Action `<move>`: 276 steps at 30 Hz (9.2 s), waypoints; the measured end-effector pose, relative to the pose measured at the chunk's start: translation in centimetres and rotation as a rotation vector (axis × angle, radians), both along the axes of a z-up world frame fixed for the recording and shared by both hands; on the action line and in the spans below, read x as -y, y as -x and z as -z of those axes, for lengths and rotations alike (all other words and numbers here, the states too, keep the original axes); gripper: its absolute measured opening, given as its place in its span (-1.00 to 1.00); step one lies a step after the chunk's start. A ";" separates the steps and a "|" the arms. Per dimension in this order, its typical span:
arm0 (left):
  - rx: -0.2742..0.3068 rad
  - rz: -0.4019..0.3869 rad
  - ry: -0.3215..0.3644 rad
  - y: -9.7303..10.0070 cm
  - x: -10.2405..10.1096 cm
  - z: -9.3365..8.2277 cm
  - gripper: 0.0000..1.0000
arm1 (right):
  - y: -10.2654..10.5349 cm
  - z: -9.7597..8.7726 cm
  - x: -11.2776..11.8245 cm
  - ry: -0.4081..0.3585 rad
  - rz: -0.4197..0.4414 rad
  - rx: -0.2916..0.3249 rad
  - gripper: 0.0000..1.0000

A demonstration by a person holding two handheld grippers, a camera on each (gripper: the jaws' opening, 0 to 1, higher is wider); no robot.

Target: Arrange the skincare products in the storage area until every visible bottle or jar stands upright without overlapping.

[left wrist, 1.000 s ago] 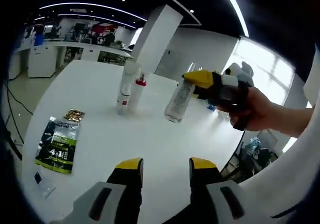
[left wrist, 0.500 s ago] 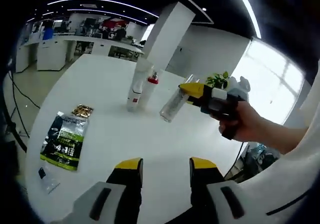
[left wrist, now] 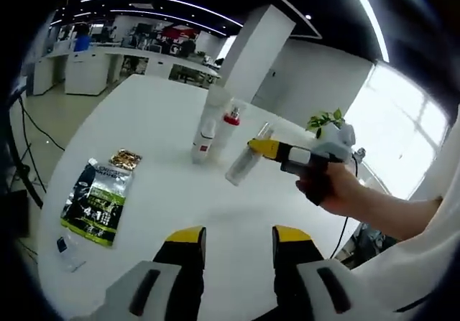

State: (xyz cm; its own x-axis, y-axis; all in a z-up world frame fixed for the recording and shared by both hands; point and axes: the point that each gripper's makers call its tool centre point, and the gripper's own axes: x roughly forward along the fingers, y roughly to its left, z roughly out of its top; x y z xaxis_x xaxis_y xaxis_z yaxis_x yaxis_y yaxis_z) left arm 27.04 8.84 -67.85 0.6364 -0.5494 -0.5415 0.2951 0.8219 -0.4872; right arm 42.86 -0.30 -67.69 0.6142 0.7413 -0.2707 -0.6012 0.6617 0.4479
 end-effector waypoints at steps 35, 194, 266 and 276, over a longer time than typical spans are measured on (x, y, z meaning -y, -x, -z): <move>-0.037 -0.041 -0.042 -1.5 -0.7 0.5 -0.26 | -6.3 5.7 1.6 0.416 0.108 0.280 -0.61; -0.024 -0.196 -0.018 1.8 -3.1 2.4 -0.33 | -5.8 7.6 2.4 0.517 -0.179 0.135 -0.59; -0.008 -0.274 -0.091 -11.4 -20.7 11.0 -0.02 | 7.2 9.4 -19.6 0.332 -0.403 -0.306 -0.24; -0.019 -0.235 -0.063 -11.9 -19.8 11.9 -0.23 | 6.8 11.7 -20.5 0.332 -0.361 -0.371 -0.23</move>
State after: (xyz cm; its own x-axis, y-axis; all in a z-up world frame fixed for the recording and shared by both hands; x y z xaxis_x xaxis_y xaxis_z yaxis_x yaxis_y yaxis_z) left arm 38.97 28.60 -79.72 0.7323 -0.3523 -0.5827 0.0837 0.8958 -0.4364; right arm 36.07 20.21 -79.41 0.1612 0.7245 -0.6702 -0.6570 0.5855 0.4750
